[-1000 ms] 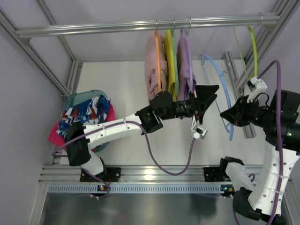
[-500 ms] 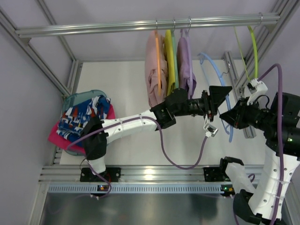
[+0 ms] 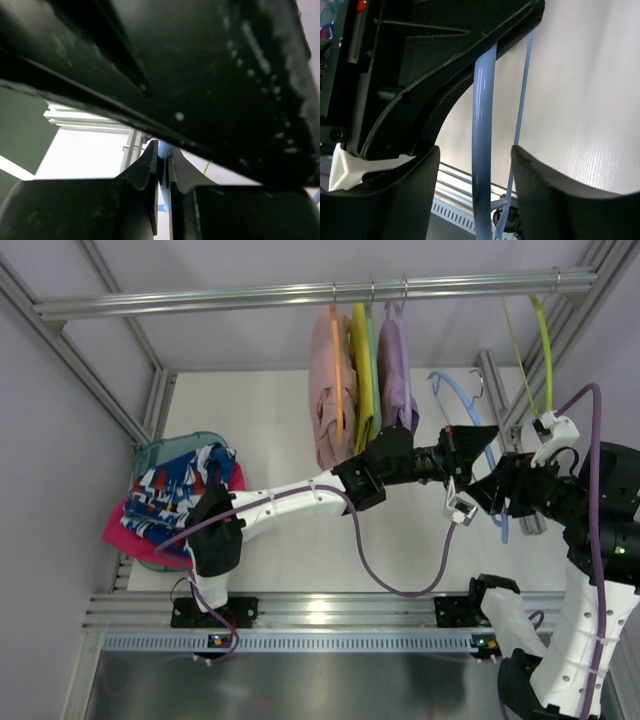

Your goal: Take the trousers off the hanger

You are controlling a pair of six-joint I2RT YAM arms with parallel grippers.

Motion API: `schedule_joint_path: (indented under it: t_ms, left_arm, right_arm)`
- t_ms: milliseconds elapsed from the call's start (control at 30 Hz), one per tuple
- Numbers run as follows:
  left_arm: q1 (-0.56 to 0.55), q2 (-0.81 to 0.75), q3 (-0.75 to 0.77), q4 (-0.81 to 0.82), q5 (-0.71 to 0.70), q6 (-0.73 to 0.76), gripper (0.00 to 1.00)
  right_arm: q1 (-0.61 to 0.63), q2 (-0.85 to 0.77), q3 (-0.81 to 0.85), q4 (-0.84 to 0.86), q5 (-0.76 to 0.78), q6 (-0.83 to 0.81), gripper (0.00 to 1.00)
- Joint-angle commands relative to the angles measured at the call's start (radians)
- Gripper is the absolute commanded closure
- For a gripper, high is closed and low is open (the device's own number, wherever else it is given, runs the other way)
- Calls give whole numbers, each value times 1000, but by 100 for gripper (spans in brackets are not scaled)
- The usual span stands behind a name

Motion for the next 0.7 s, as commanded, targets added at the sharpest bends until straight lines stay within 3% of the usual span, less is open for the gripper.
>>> schedule_joint_path:
  t_ms: [0, 33, 233, 367, 467, 567, 667]
  left_arm:
    - [-3, 10, 87, 139, -40, -101, 100]
    - [-1, 15, 105, 142, -46, -115, 100]
    - [5, 22, 118, 159, -58, -189, 100]
    - [9, 21, 150, 157, -70, -259, 100]
    - [11, 21, 165, 138, -81, -314, 100]
    - [11, 4, 133, 133, -55, -316, 100]
    - [9, -10, 107, 133, -23, -309, 100]
  right_arm:
    - [13, -46, 72, -56, 89, 6, 35]
    - [14, -54, 81, -50, 94, 6, 26]
    - [25, -83, 95, -35, 177, 27, 25]
    - [25, -76, 93, -33, 206, 30, 30]
    - [25, -67, 95, -21, 197, 24, 37]
    - [27, -51, 119, -9, 189, 10, 59]
    - [27, -39, 153, 4, 144, 6, 75]
